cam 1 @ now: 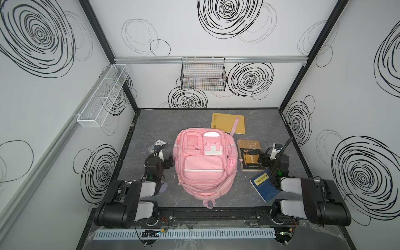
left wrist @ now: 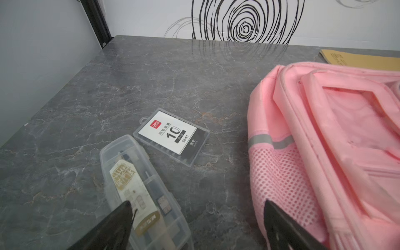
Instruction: Pack the student bag
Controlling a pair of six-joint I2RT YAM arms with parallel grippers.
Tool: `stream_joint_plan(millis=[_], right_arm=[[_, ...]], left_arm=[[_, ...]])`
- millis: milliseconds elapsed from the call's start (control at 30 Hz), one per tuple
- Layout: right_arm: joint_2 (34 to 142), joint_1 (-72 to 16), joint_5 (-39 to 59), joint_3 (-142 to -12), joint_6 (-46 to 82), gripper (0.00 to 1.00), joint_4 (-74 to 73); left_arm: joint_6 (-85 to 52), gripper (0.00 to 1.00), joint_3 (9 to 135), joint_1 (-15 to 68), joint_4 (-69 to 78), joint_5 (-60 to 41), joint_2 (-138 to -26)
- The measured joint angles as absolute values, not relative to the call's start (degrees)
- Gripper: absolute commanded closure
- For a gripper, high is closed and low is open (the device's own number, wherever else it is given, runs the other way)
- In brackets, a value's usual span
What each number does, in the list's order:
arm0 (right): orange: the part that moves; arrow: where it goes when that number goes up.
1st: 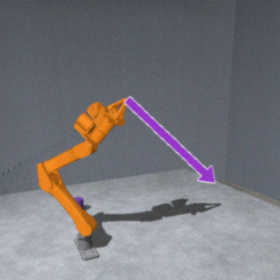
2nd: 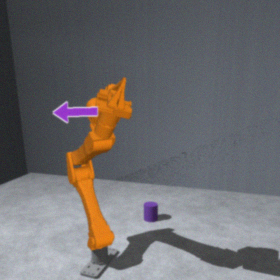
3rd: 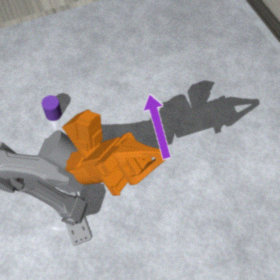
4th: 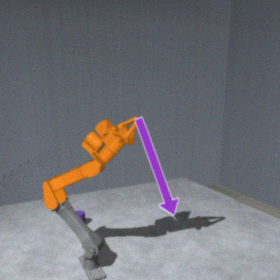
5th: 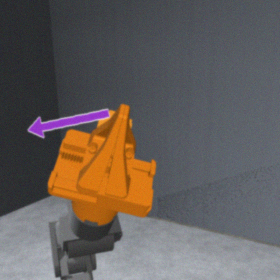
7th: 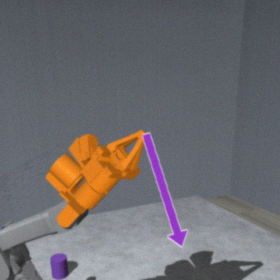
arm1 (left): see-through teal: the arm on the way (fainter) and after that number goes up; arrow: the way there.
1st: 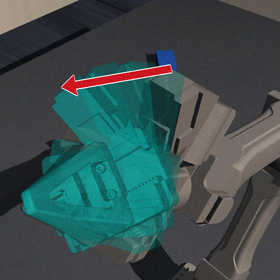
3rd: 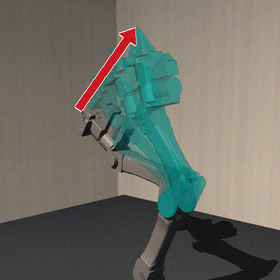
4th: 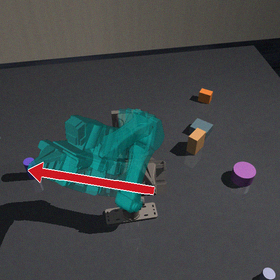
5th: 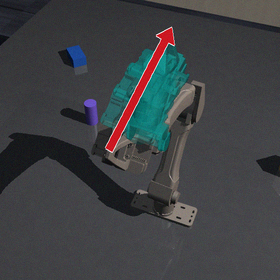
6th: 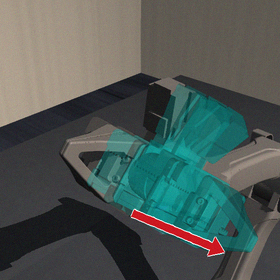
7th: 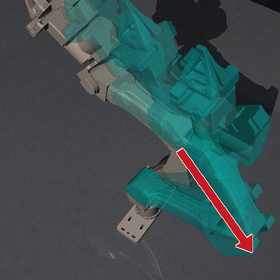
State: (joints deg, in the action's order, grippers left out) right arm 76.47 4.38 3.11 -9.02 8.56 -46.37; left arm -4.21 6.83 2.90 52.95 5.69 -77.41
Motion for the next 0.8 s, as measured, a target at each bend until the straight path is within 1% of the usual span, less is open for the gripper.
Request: stream_joint_plan(millis=[133,333,800], right_arm=[[80.93,4.03,2.31,-10.37,7.40,0.00,-52.27],[83.46,3.75,1.58,-11.27,6.20,0.00,-57.91],[83.83,3.64,0.75,-11.64,5.10,0.00,-62.81]], left_arm=[[-3.22,0.04,7.97,3.05,60.23,6.11,-82.02],[-2.26,0.04,8.49,3.11,67.29,6.52,-84.68],[-1.23,0.04,9.04,3.38,73.82,6.76,-85.25]])
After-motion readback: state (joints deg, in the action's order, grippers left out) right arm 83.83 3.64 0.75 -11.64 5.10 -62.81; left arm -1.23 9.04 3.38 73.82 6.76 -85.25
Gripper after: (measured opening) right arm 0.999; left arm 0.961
